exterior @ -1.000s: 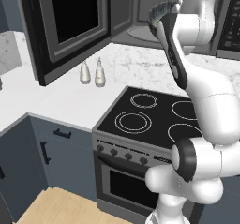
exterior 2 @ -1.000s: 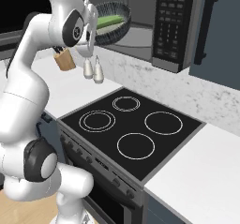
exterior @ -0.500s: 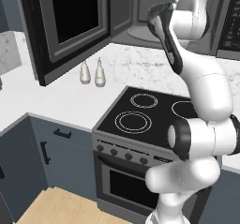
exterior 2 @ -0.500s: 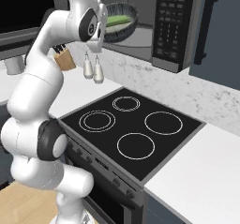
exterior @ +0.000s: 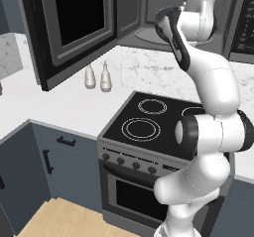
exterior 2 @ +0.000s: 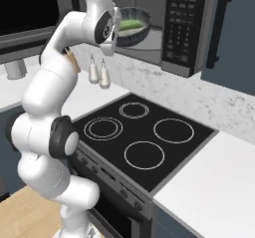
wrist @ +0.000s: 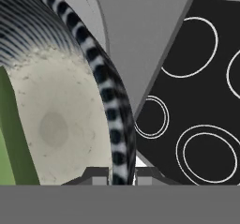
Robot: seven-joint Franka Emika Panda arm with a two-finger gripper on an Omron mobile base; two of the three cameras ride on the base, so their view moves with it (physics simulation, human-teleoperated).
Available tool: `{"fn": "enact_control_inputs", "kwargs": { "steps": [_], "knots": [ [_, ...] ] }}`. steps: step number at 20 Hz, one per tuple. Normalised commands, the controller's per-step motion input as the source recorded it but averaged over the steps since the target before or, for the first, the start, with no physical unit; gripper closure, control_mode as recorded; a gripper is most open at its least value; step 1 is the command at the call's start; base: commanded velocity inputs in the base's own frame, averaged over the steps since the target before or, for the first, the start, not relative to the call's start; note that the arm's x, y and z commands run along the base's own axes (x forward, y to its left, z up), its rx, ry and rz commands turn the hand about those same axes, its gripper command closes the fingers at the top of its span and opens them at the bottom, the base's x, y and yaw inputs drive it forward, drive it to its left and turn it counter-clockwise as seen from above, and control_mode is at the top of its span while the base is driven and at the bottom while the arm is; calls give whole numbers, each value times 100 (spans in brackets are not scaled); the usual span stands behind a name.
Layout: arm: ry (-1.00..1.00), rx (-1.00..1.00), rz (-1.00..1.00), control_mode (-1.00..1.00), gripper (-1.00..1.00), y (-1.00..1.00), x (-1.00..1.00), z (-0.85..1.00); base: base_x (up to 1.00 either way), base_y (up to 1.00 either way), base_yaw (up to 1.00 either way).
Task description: Pick the corn from the sink and place it in the bowl. Then pick the bowl and place it in the microwave. Then close the microwave door and press the start button.
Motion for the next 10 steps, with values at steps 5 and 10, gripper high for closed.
{"fn": "enact_control_inputs", "kwargs": {
  "steps": [5, 10],
  "knots": [
    [0, 0, 0, -100, 100, 0, 33, -8, 0, 0, 0],
    [-1, 0, 0, -100, 100, -10, 39, 0, 0, 0, 0]
  ]
}}
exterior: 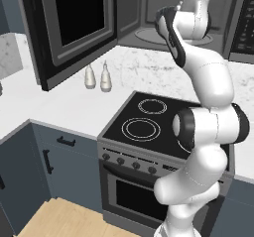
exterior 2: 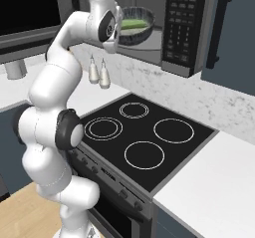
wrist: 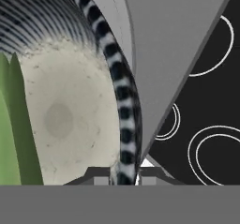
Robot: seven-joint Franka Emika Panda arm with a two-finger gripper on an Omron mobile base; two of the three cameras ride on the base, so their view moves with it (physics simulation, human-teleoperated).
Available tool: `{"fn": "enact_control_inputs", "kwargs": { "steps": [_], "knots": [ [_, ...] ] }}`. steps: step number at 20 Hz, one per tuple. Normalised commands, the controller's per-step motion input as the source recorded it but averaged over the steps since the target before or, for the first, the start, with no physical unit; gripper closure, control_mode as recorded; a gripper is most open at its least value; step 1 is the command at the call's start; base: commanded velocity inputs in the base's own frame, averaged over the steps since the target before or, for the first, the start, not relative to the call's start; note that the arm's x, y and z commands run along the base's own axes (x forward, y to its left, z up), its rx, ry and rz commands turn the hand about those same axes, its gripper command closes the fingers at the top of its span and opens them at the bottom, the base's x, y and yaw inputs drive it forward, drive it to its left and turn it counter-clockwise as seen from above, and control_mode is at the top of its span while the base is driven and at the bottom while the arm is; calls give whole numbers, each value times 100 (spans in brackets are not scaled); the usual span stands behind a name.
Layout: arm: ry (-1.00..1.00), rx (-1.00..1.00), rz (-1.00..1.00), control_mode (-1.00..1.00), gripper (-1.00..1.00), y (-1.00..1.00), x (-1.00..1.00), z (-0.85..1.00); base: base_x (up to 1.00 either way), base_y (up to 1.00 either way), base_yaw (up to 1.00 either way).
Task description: Pick the corn from the sink and place it in the bowl. Then pick the bowl and place it in the microwave. Then close the microwave door and press the start button.
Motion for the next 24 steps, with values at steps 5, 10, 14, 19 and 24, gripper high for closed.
{"fn": "enact_control_inputs", "kwargs": {
  "steps": [5, 10, 14, 19, 24],
  "knots": [
    [0, 0, 0, -100, 100, -8, 41, 0, 0, 0, 0],
    [0, 0, 0, -100, 100, 0, 30, -18, 0, 0, 0],
    [-2, 0, 0, -100, -100, 0, 8, -32, 0, 0, 0],
    [-7, 0, 0, -100, -100, 0, 8, -17, 0, 0, 0],
    [-23, 0, 0, -100, -100, 0, 0, 0, 0, 0, 0]
  ]
}}
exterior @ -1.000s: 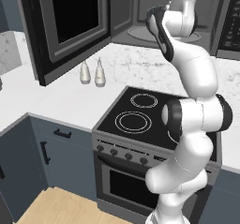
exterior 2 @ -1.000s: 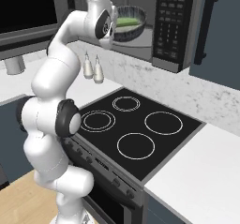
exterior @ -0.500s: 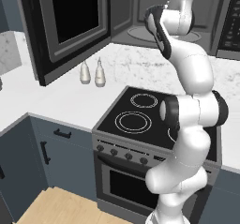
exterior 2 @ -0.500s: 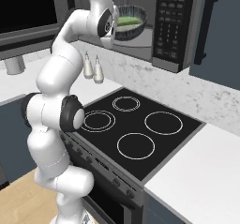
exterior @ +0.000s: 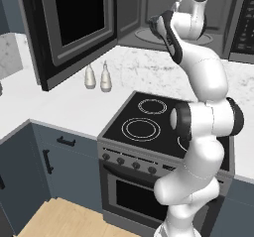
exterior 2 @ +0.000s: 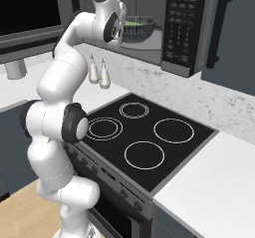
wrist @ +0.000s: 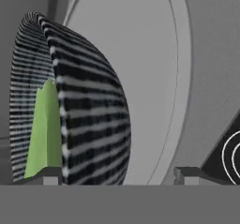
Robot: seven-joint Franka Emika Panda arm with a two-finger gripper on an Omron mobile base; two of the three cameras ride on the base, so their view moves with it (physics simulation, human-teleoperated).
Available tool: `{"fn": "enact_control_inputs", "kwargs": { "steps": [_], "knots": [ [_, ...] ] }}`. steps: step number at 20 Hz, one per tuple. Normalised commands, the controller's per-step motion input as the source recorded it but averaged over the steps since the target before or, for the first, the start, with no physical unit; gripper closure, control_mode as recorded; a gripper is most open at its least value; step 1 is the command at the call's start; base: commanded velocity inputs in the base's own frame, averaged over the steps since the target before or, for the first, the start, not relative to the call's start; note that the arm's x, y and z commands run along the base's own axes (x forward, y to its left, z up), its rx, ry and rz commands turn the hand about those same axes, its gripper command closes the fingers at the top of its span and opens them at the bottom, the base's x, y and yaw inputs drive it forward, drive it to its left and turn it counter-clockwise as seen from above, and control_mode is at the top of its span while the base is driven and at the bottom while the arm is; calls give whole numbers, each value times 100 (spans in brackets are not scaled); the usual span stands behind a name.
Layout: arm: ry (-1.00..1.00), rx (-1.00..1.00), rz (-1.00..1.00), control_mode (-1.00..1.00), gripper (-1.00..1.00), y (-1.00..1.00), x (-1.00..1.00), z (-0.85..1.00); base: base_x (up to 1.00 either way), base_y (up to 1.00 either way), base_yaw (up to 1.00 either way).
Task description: Pick the corn from the sink and place it in the bowl. Then pick the bowl and place it in the microwave. Then close the microwave door and press the start button.
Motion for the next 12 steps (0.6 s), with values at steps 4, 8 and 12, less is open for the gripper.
{"fn": "enact_control_inputs", "kwargs": {
  "steps": [4, 8, 12],
  "knots": [
    [-46, -1, 1, -100, -100, 4, -1, 0, 0, 0, 0],
    [-53, -2, 4, -100, -100, 14, -8, 0, 0, 0, 0],
    [-7, 0, 0, -100, -100, 0, -70, 14, 0, 0, 0]
  ]
}}
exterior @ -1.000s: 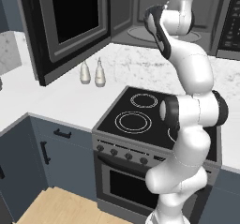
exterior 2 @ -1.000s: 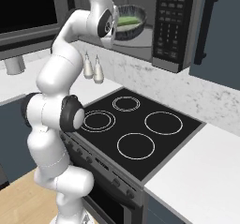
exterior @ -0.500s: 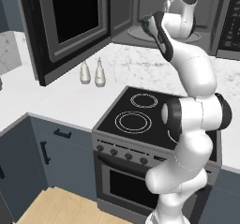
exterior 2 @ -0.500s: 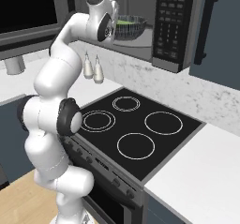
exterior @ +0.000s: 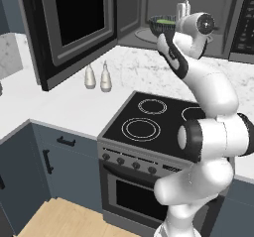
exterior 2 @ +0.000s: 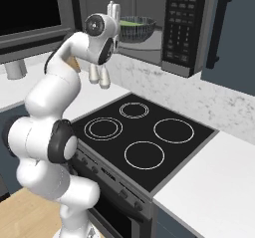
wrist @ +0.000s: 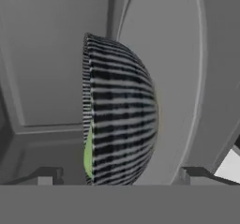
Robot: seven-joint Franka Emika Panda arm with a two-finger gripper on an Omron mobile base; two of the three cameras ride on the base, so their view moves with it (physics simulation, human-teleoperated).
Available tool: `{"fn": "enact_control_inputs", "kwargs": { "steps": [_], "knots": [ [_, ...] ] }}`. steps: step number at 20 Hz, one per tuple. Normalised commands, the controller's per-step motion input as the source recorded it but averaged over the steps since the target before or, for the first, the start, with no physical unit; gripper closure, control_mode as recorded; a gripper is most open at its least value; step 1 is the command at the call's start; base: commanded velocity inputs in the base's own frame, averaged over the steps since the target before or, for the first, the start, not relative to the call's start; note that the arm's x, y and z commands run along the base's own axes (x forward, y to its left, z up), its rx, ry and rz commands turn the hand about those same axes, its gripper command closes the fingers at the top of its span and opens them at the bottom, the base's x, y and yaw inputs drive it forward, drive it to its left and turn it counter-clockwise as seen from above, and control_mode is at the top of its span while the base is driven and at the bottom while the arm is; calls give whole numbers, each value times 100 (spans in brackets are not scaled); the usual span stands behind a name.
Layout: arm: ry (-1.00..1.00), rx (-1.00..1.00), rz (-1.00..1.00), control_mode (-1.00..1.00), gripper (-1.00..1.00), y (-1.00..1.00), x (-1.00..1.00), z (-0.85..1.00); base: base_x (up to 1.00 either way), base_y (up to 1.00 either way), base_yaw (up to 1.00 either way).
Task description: Pick the corn from the sink and place it in the bowl. Then pick the bowl and place it in the microwave. Then close the microwave door and press the start button.
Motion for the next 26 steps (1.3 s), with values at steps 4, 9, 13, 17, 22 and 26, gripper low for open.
{"fn": "enact_control_inputs", "kwargs": {
  "steps": [4, 9, 13, 17, 22, 26],
  "knots": [
    [0, 0, 0, -100, -100, 0, -99, 43, 0, 0, 0],
    [-4, -2, 0, -100, -100, 19, -100, 51, 0, 0, 0],
    [-11, -4, 0, -100, -100, 35, -100, 29, 0, 0, 0],
    [-16, -3, 0, -100, -100, 35, -100, 11, 0, 0, 0],
    [-21, 0, -3, -100, -100, 35, -100, 0, 0, 0, 0],
    [-13, 0, -9, -100, -100, 44, -100, 0, 0, 0, 0]
  ]
}}
